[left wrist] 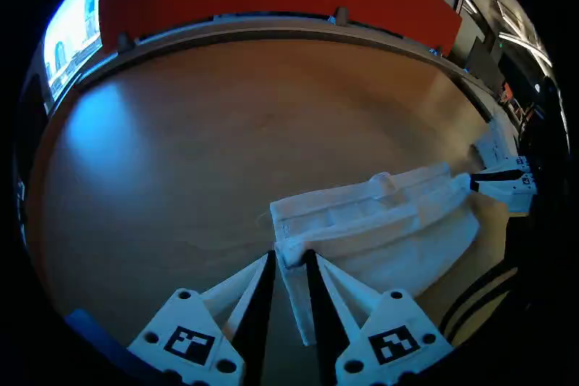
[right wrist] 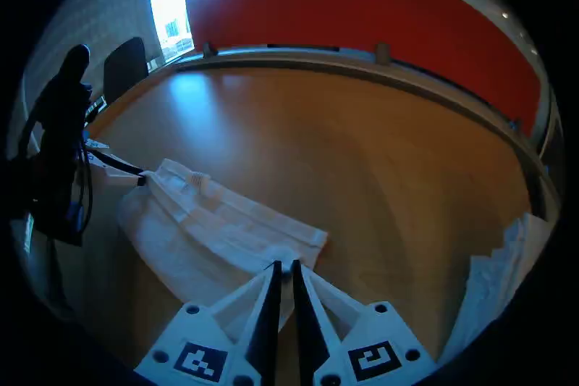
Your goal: Fold towel
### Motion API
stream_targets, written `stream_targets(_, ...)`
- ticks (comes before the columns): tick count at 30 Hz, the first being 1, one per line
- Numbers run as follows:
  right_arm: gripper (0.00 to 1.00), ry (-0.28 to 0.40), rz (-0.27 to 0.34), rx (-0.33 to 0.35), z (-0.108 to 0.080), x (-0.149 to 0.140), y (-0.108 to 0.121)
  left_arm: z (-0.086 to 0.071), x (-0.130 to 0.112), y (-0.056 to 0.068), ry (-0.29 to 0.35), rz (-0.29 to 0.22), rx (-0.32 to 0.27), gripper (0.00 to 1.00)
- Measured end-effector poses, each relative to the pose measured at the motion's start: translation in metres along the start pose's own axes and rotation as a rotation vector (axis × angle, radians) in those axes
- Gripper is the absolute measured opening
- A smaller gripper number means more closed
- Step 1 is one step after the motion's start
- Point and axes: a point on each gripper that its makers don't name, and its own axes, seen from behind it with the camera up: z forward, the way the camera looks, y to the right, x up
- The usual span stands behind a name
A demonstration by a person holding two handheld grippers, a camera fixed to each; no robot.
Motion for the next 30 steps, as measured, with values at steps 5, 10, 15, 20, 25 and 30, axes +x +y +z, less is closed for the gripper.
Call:
stream_targets(5,0.14,0.001,-0.001,-0.015,0.003,0.001,0.005,0.003,0.001,-0.002,-0.001,0.002,0.008,0.34)
stream_targets(10,0.27,0.000,-0.003,-0.026,0.005,0.002,0.008,0.005,0.004,-0.005,-0.002,0.003,0.019,0.40)
stream_targets(15,0.54,0.000,0.002,-0.035,0.006,0.004,0.011,0.007,0.007,-0.009,-0.005,0.007,0.035,0.48)
stream_targets(20,0.87,0.007,0.001,-0.048,0.004,0.005,0.015,0.011,0.009,-0.013,-0.009,0.003,0.040,0.59)
stream_targets(25,0.98,0.012,-0.001,-0.060,0.001,0.005,0.019,0.013,0.009,-0.016,-0.016,-0.001,0.046,0.62)
stream_targets(30,1.00,0.022,0.001,-0.069,-0.001,0.009,0.022,0.015,0.012,-0.020,-0.017,-0.018,0.061,0.64)
